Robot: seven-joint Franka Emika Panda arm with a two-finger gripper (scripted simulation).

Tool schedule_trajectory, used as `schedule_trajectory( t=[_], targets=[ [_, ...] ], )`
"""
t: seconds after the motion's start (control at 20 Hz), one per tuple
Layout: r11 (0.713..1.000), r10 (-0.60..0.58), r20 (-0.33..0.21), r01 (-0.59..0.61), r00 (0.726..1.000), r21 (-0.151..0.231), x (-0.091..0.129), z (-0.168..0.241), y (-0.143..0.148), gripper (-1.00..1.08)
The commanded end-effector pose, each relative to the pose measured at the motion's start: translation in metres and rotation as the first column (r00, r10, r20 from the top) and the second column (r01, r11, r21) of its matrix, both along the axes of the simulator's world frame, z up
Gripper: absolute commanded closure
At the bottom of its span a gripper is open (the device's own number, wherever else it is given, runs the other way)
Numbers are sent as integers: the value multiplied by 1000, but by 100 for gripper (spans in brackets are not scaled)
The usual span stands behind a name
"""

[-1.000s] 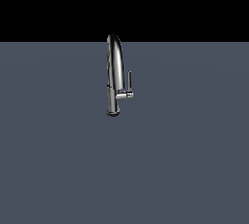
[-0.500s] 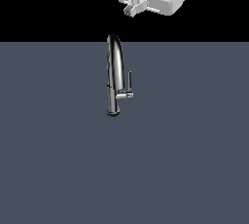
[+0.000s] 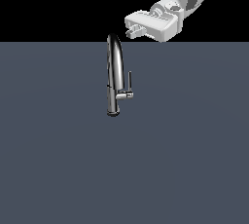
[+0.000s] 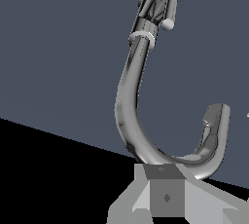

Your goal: Turn on the faucet by rotating a designated handle.

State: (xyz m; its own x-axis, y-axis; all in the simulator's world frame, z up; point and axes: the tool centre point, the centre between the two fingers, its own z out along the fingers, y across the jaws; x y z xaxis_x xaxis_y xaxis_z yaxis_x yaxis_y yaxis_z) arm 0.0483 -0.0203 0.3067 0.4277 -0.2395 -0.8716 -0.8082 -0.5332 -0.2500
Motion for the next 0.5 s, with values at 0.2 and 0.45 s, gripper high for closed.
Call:
schedule_trajectory(
  t=[0.2, 0.45],
  targets=[
    [990, -90, -128, 103, 988, 99, 23, -43, -2, 108],
    [967, -151, -233, 192, 961, 165, 38, -79, -1, 108]
  ],
)
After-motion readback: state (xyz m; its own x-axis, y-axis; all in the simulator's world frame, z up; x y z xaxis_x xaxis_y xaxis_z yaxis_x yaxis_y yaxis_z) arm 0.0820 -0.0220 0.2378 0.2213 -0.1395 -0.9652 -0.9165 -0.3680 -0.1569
